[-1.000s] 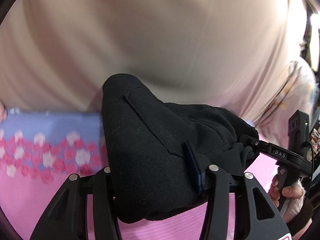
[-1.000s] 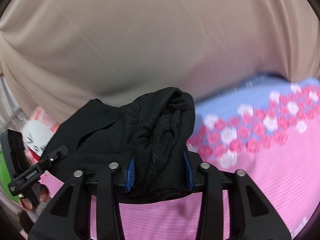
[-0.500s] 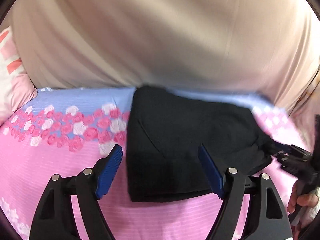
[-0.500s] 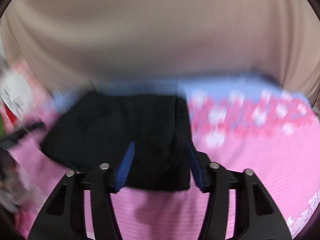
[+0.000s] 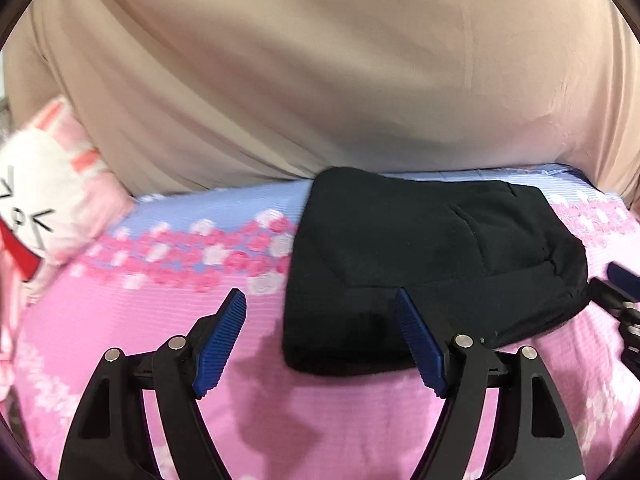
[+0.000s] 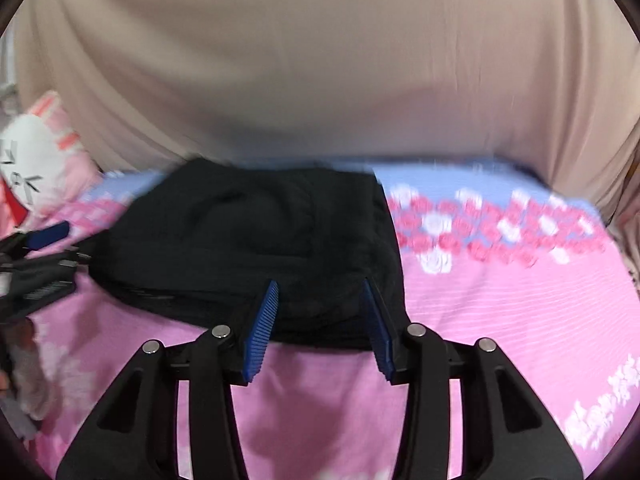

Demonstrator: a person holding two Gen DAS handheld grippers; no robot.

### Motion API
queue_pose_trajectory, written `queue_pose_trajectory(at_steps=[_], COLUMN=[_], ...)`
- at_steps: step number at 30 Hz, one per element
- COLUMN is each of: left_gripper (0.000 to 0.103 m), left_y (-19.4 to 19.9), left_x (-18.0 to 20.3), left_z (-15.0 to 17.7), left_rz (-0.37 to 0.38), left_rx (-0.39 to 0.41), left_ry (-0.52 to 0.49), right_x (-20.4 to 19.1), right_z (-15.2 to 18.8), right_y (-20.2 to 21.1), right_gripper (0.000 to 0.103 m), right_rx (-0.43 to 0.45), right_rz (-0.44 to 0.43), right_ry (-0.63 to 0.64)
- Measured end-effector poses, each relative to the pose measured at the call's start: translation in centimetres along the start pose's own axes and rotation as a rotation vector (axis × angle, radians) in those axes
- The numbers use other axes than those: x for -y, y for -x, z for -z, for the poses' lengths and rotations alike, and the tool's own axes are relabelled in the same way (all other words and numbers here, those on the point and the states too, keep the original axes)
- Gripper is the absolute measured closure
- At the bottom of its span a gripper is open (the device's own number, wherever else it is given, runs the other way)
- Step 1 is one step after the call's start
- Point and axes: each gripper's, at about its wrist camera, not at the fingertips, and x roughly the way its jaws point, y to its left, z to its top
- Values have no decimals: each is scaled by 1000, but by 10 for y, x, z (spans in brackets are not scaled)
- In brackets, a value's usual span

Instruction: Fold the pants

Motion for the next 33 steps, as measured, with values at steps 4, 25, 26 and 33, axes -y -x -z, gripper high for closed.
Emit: queue_pose_trajectory(at_steps=[4,25,26,33], left_gripper=[29,27,27,25], left_y=[33,79,78,79], left_x=[6,1,0,1], left_z=[11,111,115,122], left_rz=[-58,-90,-78,-75], left_rx=[40,-81,-90,-75], left_ry=[-10,94,101,96], right_x=[-5,-18,-18,-25], right_z=[16,105,106,108], right_y=[36,99,99,98], right_gripper=[61,45,43,31], right_rx=[39,0,-3,-12], right_rz=[-15,73,73,96], right_ry=[-26,-51,-52,-41])
